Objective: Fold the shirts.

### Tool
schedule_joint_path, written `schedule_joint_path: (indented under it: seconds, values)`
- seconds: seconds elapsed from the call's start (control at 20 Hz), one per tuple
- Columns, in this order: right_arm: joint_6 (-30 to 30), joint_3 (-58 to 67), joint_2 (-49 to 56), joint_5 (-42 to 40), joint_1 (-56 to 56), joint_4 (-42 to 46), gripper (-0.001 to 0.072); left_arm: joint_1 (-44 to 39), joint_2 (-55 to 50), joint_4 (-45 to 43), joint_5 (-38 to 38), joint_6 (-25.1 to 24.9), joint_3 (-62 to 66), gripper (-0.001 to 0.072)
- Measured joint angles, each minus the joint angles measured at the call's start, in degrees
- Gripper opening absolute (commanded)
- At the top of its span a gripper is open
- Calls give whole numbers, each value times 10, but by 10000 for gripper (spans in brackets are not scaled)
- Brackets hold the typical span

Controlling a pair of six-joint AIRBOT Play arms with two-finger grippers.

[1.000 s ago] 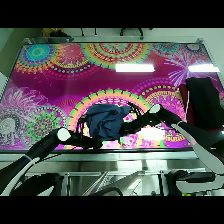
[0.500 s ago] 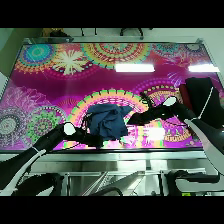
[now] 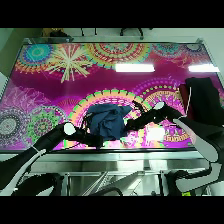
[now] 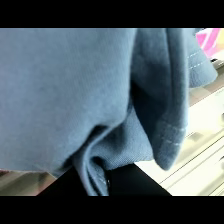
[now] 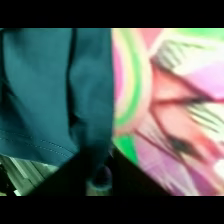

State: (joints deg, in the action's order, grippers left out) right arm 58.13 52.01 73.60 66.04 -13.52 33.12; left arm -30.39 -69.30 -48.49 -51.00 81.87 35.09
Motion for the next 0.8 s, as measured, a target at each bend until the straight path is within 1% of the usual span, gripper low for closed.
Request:
schedule_joint_path:
  seconds: [0.1,0.2,0.35,0.45,0.55,0.6,0.7,0.8]
  values:
    - [-12,14,2,10,-5,-16,21,1,7,0,-2,0,2,11]
    - [-19,50,-1,36,-3,-28,21,14,29,0,-18,-3,17,10]
    - [-20,165,-24,95,27,-62,21,77,91,-1,-77,-5,106,9]
    - [-10,283,-46,129,59,-103,20,139,135,-1,-126,-5,223,8]
    - [-1,423,-64,147,93,-133,20,204,162,0,-171,-5,383,8]
    - [6,499,-71,149,109,-144,20,235,166,1,-193,-3,476,8]
    - [14,612,-83,138,126,-161,20,279,153,5,-232,10,654,8]
    - [18,673,-99,113,135,-170,19,302,125,9,-266,27,801,8]
